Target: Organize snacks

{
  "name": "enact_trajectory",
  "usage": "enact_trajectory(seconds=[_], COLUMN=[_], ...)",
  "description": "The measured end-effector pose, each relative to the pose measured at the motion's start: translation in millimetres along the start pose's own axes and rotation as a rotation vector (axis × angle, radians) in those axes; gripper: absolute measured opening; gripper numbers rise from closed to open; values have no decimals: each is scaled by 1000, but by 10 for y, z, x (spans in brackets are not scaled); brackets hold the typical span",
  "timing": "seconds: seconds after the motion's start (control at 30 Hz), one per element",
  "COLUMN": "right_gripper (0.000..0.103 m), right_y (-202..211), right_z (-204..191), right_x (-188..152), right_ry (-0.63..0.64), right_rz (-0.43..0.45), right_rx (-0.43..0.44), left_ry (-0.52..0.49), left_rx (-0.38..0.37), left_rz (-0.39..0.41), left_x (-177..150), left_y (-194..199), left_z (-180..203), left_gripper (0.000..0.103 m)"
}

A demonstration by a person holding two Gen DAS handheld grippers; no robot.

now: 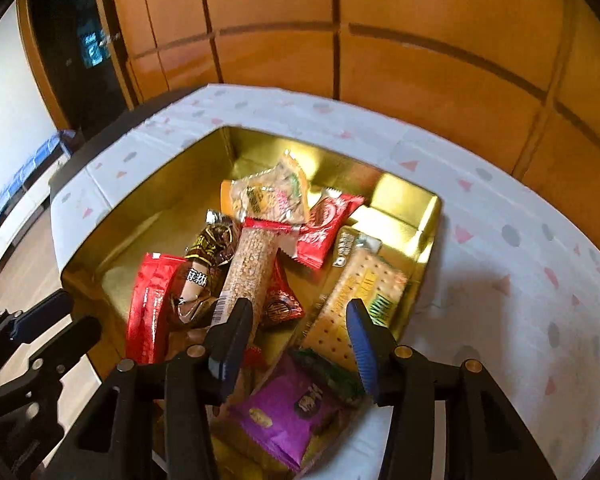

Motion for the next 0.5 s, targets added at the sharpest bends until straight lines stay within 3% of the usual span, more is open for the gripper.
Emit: enact_trajectory(seconds=[0.4,0.5], right_gripper=[58,64], right_y=[655,776], right_z=[289,286], right_x=[-505,-602], right_ry=[-105,-107], right_rz=[125,171], right_rx=[-108,-149], left_ry=[-45,-53], left_rx=[33,47], left_rz=[46,56], left_x=[-28,-65], left_y=[170,229], left_z=[197,255], left_gripper=[44,44])
Point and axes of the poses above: each gripper's, at about its wrist camera, not at the fingertips, and y roughly against the way its jaws point, z to its right, x to its top, the point moved 5 cm from there along -y, roughly the way its jaws point, and after that the axes turned 4 degrees about x, right-handed, at the moved point
